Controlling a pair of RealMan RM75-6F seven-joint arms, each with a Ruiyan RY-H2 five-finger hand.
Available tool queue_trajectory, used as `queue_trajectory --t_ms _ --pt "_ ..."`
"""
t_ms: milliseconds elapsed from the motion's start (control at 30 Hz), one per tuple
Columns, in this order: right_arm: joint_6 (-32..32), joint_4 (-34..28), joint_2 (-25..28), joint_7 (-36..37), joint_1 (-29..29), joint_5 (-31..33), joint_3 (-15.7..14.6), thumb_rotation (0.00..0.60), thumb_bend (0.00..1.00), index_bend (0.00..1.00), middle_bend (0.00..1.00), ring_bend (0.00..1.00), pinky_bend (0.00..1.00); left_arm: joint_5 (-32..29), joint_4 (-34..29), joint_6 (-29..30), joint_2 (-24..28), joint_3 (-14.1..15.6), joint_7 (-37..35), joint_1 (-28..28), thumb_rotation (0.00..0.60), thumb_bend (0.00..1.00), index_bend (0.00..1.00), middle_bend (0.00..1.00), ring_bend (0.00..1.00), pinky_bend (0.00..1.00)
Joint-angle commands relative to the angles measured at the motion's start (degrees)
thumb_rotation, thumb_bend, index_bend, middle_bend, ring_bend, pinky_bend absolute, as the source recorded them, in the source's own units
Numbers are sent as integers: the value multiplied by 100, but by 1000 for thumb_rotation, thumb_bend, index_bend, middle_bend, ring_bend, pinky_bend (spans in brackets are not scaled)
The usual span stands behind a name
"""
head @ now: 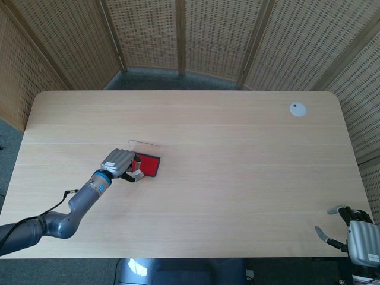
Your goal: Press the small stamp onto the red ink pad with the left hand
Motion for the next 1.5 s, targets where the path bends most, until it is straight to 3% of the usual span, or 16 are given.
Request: queue_trajectory --t_ms 33,267,500,1500 --pt "-2 18 -11 20 4 -7 -2 424 222 436 409 414 298 332 -401 106 322 275 -3 197 554 342 760 1000 1000 1000" --pt "-4 70 -34 83 1 -9 -11 424 222 436 409 415 299 665 -688 238 539 690 248 390 552 340 760 1000 1000 1000" --pt "-13 110 -42 122 1 -9 -17 426 221 436 409 415 299 637 -610 303 379 869 501 463 545 332 760 1000 1000 1000" --pt "63 155 -12 216 -55 1 -7 423 222 436 409 420 298 526 -328 557 -67 945 900 616 505 295 760 1000 1000 1000"
